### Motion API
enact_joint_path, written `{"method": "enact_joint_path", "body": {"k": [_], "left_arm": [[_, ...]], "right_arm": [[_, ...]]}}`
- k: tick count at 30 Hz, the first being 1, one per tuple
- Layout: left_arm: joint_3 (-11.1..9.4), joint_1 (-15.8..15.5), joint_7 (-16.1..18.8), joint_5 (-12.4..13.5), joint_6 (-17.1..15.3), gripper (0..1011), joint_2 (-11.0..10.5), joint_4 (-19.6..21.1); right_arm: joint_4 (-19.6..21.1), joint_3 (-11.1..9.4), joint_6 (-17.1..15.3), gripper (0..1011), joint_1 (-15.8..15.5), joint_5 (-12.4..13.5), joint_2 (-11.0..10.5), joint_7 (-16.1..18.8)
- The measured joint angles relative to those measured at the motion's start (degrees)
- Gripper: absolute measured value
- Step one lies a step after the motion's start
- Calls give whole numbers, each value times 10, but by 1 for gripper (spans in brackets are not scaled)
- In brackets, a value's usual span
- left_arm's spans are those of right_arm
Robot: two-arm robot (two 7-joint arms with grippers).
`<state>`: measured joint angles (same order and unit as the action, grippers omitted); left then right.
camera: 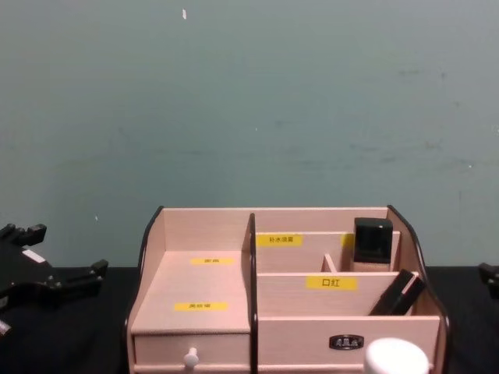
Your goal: Pick up the facial cleanser and watermelon frost from the table and place them into the tiered storage box.
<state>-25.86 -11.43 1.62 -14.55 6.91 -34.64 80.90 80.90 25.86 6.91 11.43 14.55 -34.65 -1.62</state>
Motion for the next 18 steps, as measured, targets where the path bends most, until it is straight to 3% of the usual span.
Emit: {"method": "enact_joint_path", "body": {"k": [9, 13, 18], "left_arm": [[0, 0, 0, 0, 0, 1001, 0, 0], [0, 0, 0, 0, 0, 1001, 0, 0], [0, 0, 0, 0, 0, 1001, 0, 0]], "right_arm": [[0, 0, 0, 1000, 0, 0, 0, 0], [26, -10, -7, 1000, -23, 14, -12, 20], [95, -39, -29, 1000, -82, 59, -32, 40]]}}
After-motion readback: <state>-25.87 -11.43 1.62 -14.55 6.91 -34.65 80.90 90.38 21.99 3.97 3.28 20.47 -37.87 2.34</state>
